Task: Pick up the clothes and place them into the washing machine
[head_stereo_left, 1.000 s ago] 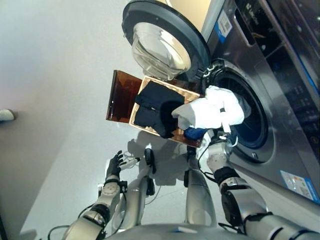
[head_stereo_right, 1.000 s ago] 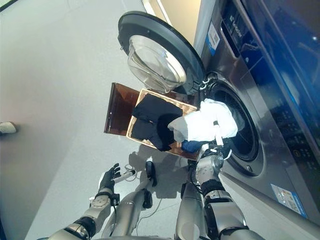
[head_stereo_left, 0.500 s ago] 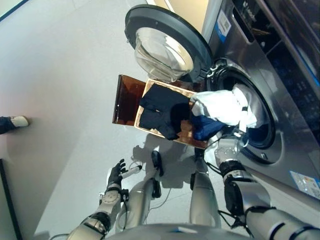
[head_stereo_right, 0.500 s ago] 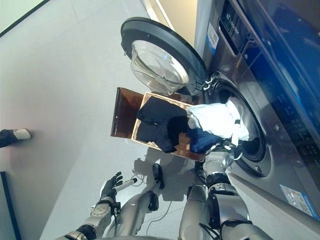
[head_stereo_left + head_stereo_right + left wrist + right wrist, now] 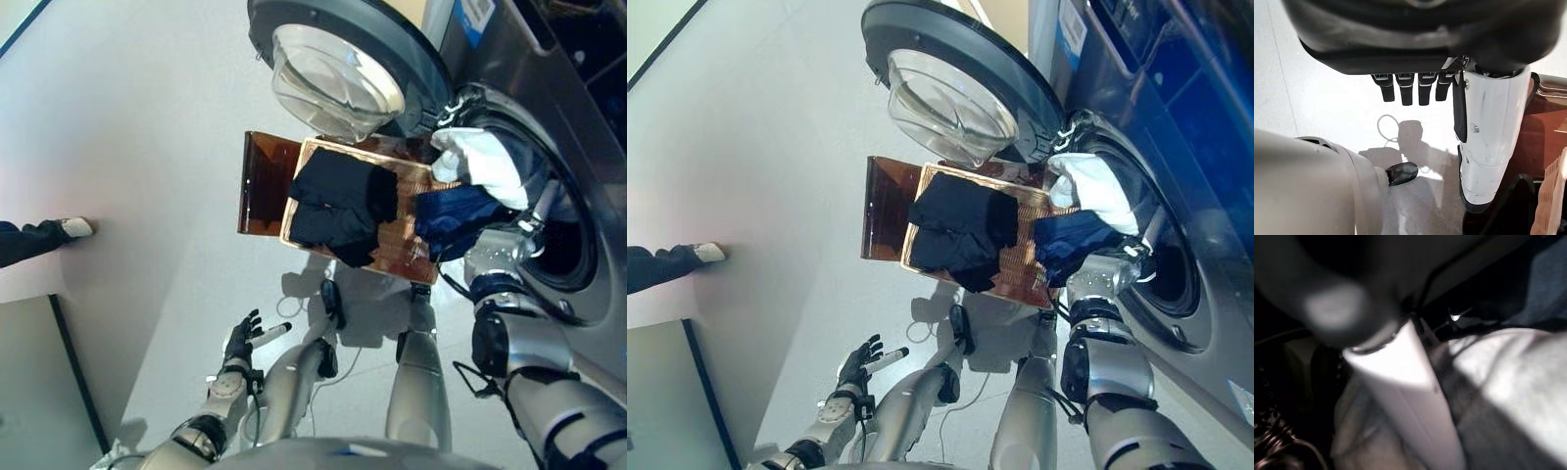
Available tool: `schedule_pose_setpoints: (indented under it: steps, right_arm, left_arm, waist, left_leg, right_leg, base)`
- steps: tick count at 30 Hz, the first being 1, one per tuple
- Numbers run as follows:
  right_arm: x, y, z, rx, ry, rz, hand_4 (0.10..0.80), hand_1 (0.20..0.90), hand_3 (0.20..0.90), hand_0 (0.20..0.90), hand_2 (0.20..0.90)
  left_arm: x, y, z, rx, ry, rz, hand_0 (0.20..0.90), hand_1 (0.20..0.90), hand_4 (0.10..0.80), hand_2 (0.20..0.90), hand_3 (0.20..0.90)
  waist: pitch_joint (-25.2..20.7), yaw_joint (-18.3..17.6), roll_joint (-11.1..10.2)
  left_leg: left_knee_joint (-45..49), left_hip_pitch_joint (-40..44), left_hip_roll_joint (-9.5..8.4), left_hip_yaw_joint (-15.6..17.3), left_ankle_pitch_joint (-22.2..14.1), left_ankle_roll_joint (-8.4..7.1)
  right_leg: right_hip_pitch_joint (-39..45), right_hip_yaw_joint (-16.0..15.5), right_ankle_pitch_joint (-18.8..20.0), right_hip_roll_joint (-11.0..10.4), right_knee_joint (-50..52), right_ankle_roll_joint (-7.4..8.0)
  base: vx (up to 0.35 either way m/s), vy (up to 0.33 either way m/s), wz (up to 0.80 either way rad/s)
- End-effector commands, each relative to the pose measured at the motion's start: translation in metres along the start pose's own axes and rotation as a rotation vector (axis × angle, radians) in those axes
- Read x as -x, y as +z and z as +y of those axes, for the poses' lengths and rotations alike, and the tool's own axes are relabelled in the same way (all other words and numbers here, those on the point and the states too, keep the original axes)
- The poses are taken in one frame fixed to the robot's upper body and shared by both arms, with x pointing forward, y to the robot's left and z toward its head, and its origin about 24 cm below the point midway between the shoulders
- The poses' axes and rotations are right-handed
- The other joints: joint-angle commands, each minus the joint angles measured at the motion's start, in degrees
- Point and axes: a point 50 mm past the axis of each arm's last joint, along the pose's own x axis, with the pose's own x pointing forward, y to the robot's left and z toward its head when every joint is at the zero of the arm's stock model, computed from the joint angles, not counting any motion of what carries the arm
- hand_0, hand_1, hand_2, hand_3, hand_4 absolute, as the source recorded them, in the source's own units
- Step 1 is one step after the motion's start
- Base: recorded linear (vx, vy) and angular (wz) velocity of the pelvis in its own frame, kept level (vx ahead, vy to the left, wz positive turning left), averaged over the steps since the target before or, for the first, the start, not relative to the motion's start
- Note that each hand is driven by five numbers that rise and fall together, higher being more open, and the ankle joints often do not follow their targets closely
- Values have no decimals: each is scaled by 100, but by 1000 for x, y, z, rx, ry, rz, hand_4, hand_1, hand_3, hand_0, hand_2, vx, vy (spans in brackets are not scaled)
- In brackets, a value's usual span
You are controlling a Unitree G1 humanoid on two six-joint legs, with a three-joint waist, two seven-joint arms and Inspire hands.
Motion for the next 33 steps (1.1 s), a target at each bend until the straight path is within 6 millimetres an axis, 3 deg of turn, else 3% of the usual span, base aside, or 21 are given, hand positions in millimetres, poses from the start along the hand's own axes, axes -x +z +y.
schedule_pose_setpoints:
  steps: [1,11,22,33]
  right_arm:
    - [2,61,74,-224,163,-218,300,200,200,200,200]
    - [2,100,94,-343,168,-299,300,200,200,200,200]
    - [4,156,107,-490,135,-435,300,200,200,200,200]
    - [9,162,115,-520,123,-442,300,200,200,200,200]
  left_arm:
    - [-3,3,16,2,66,-15,900,900,800,900,900]
    - [-5,9,19,-2,75,-32,900,900,800,900,900]
    - [-5,7,24,-29,92,-16,900,900,800,900,900]
    - [-5,6,26,-30,109,-3,900,900,800,900,900]
  waist:
    - [17,-34,53]
    - [30,-52,135]
    - [-117,-104,127]
    - [-172,-127,84]
  left_leg:
    - [468,-163,3,-296,-388,-585]
    - [593,-399,-19,-249,-410,-610]
    - [660,-526,-23,-253,-445,-645]
    - [617,-588,-8,-253,-403,-648]
  right_leg:
    - [151,45,-682,5,760,-8]
    - [-75,119,-704,15,854,-19]
    - [-174,197,-699,25,839,-24]
    - [-236,251,-698,82,816,-60]
  base:
    - [0,0,0]
    - [-9,-1,-2]
    - [1,-1,0]
    - [-2,-3,-1]
